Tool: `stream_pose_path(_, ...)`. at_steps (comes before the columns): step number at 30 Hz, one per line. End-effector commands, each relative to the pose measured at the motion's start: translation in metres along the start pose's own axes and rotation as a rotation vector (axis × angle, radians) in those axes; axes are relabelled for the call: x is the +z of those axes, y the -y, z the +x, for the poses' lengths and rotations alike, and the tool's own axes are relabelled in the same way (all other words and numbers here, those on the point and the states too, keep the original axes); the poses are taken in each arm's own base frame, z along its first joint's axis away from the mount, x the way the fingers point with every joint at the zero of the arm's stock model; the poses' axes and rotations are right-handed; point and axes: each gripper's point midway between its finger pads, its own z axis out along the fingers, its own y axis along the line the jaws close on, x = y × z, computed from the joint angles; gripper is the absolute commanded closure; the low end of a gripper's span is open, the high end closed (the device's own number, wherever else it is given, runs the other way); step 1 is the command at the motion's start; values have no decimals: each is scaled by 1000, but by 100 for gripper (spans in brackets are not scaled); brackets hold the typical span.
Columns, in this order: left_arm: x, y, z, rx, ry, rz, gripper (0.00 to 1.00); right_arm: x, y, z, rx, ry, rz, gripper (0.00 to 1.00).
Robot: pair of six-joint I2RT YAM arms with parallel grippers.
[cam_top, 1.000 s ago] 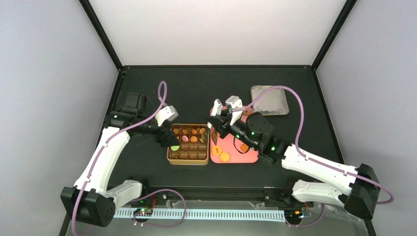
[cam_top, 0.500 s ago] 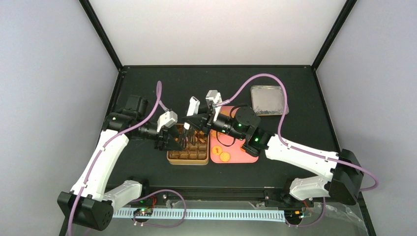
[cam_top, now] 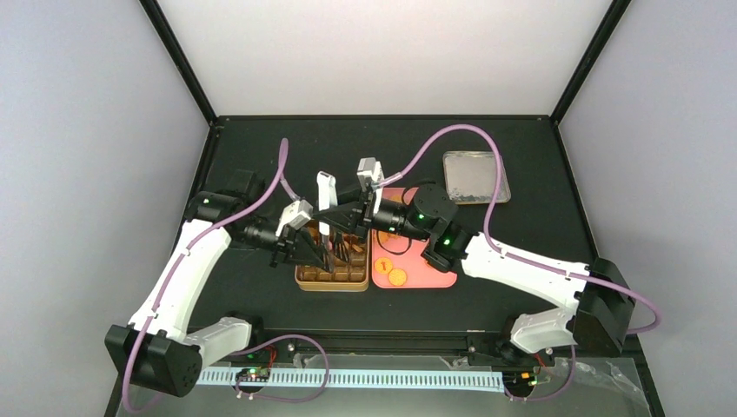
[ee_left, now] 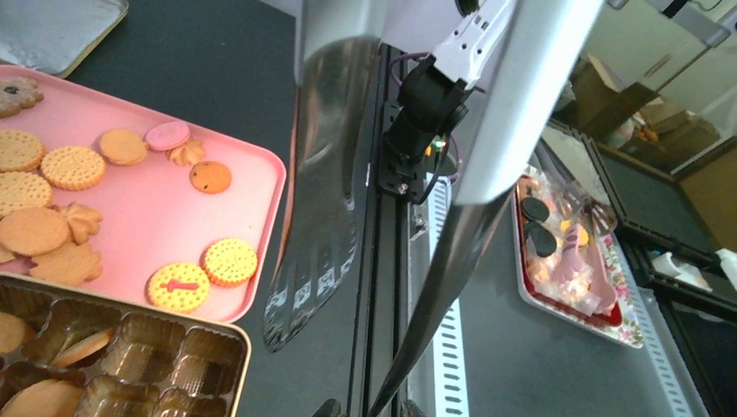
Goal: Pack the cookies
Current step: Pass from the right arm to the left
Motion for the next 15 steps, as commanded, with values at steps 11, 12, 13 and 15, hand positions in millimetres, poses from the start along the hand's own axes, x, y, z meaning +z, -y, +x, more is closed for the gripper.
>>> stream_pose_path(11, -3, 18, -14, 49, 59, 44, 68, 10, -20, -26, -2, 91, -108, 70)
stream_pose_path(12, -2, 19, -13, 49, 58, 46, 74, 10, -21, -26, -3, 90, -109, 70)
stream_pose_path(13, -2, 19, -13, 50, 57, 47, 80, 10, -21, -26, -3, 91, -109, 70)
stream_pose_path(15, -3, 19, -12, 53, 54, 46, 93, 9, -21, -26, -6, 87, -108, 70)
